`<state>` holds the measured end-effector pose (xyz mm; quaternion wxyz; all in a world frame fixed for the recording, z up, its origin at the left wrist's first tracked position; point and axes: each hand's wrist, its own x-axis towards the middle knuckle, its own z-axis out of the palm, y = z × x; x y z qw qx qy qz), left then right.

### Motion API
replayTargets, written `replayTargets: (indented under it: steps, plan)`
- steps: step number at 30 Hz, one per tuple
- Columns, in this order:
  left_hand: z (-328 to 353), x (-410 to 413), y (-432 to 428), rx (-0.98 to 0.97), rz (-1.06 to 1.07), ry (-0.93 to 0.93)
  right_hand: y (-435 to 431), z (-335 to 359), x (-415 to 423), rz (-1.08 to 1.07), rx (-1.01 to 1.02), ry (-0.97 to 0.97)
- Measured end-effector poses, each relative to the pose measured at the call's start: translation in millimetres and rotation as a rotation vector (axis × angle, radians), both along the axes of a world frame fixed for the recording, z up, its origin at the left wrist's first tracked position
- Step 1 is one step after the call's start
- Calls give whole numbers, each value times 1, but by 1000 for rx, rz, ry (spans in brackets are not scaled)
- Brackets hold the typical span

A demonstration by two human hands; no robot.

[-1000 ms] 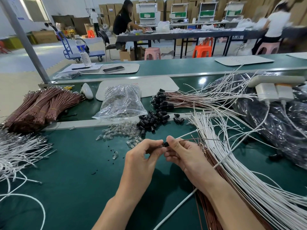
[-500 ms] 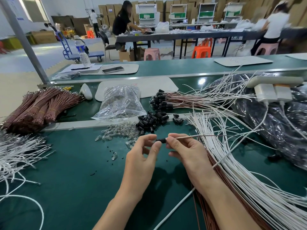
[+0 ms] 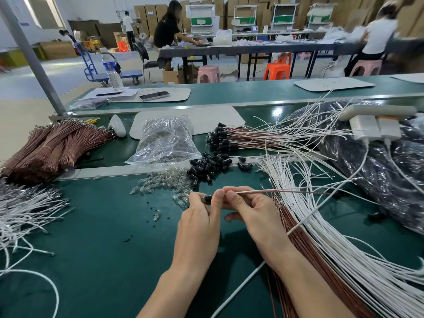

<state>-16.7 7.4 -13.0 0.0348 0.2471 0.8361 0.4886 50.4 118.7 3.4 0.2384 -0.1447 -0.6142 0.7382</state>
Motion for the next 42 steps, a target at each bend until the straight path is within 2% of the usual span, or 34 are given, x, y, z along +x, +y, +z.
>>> replayTargets:
  steps: [13,22,30,37,42]
  plan:
    - [1,2,-1,-62,-44,-5,5,-8,-2,36,-4,-27]
    - [-3,-1,-2,109,-40,-38,3,-6,-4,-2,-46,13]
    - [0,3,0,-13,19,73,4,-6,-3,-24,-65,-6]
    - [-3,4,-4,19,-171,81,8,-6,-4,-88,-259,24]
    - [-3,5,-5,80,-147,81,8,-4,-4,-103,-279,17]
